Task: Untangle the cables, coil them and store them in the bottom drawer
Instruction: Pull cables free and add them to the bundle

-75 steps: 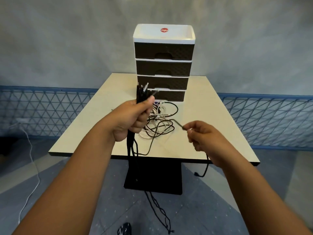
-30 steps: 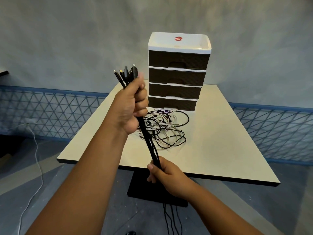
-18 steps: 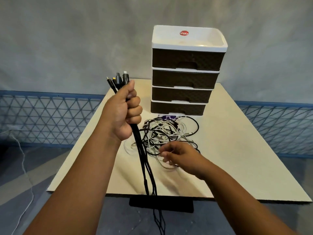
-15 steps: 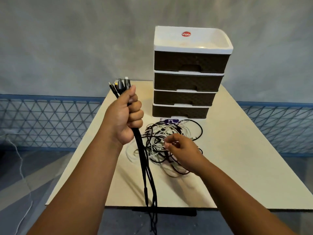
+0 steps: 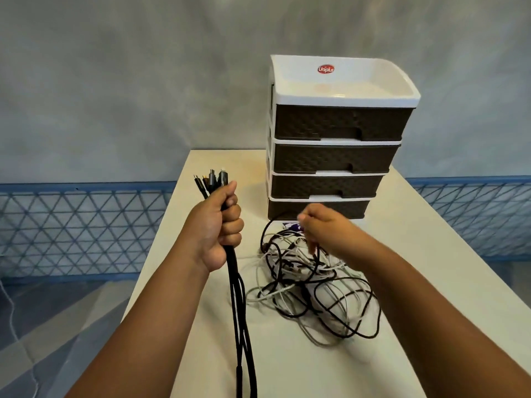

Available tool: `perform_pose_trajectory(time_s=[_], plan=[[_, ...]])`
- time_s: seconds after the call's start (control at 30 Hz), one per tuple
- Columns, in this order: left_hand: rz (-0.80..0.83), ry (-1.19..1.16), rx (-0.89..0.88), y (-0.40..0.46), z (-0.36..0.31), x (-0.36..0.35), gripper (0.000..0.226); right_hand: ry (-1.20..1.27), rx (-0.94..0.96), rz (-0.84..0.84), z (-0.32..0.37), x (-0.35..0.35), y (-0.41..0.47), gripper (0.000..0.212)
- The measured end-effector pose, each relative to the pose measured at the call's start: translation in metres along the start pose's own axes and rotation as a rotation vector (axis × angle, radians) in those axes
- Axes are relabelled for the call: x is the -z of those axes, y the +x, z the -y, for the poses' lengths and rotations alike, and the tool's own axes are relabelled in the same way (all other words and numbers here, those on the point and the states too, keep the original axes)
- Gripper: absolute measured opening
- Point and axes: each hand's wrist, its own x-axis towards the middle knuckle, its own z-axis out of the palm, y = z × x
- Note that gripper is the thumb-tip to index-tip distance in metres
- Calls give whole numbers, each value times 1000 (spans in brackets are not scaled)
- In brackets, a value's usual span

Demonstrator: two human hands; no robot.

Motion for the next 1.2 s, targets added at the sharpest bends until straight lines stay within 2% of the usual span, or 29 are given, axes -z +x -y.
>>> perform_pose_trajectory(time_s=[0.1,0.17,0.47,0.63,0.77,0.87,0.97,1.03,1.07,1.13,1.2], plan=[[4,32,19,3,-2,2,37,283,26,-3,34,19,4,20],[11,53,33,4,-3,2,34,365,69,8,56,28,4,19],[59,98,65,11,-3,0,29,526,382,-113,114,50,-1,17],[62,131,88,12,1,0,30,515,323,-110,107,46,0,16],[68,139,179,13,9,3,46,546,259,22,79,29,-7,15],[66,118,221,16,18,5,65,470,240,286,47,10,-16,8],[23,147,233,20,28,6,49,309,162,651,17,-5,-24,6],[10,182,245,22,35,5,29,128,127,736,3,-7,-24,14],[4,195,250,23,38,5,27,66,92,698,-4,-6,-20,25],[-10,209,252,23,41,6,30,66,-8,502,-17,-4,-9,36],[0,226,257,20,39,6,33,97,-53,248,-32,-8,6,26]])
